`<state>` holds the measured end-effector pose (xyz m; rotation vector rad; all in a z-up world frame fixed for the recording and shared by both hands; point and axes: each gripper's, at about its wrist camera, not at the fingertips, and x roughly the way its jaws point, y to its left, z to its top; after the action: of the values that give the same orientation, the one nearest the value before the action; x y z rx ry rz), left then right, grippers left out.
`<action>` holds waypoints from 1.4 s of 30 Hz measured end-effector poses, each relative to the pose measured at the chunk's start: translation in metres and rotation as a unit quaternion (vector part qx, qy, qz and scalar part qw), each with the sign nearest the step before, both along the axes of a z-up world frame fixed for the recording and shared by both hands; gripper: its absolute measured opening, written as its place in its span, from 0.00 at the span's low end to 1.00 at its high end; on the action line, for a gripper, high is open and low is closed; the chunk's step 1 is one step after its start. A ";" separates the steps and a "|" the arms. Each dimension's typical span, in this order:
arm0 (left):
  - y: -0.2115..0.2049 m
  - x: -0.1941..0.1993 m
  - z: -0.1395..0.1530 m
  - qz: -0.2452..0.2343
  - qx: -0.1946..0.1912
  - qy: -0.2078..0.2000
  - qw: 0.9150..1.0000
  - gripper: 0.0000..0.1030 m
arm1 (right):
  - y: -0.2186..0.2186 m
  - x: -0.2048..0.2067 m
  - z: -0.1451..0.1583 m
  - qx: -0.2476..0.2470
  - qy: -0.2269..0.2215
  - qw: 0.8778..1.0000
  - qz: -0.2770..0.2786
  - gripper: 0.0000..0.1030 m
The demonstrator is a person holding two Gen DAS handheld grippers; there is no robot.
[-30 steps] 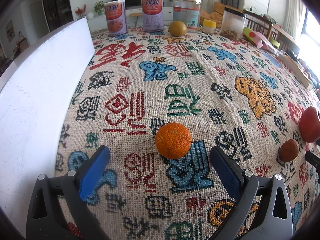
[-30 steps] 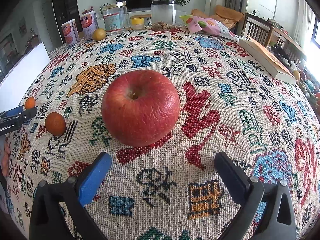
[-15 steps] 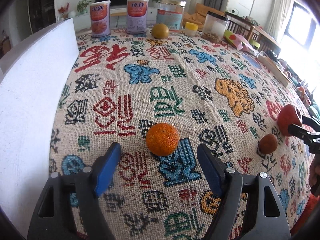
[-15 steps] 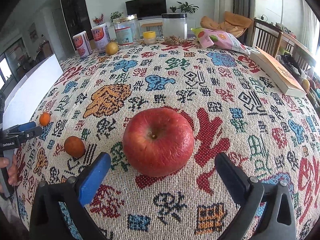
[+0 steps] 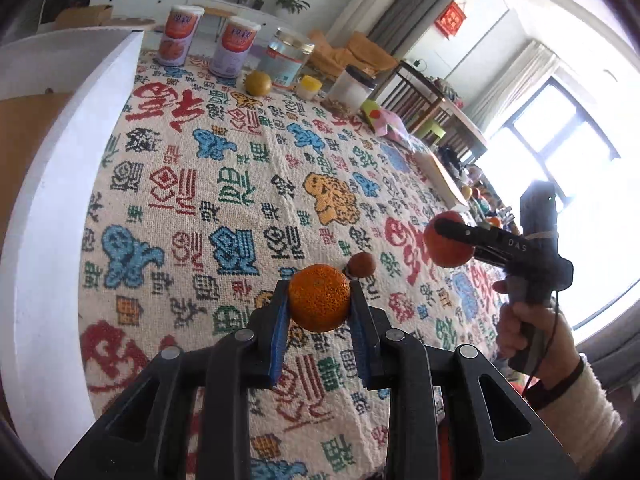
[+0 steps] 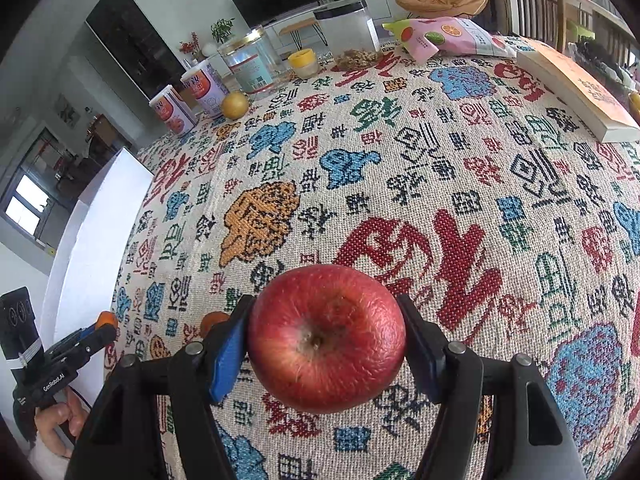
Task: Organize fruits
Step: 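Carry the tangerine and apple into the white box and open both tools, then withdraw the left tool from the box while the right tool grasps the small brown fruit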
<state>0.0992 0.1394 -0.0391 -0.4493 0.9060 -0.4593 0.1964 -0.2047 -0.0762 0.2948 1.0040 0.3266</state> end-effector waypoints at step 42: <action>-0.046 0.016 0.013 0.011 0.137 -0.073 0.988 0.92 | 0.037 -0.051 -0.032 -0.165 -0.119 0.979 -0.008 1.00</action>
<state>0.1152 0.0932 -0.0263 -0.1717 0.8067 -0.3363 0.1451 -0.1676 -0.1080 -0.0365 0.8029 0.1709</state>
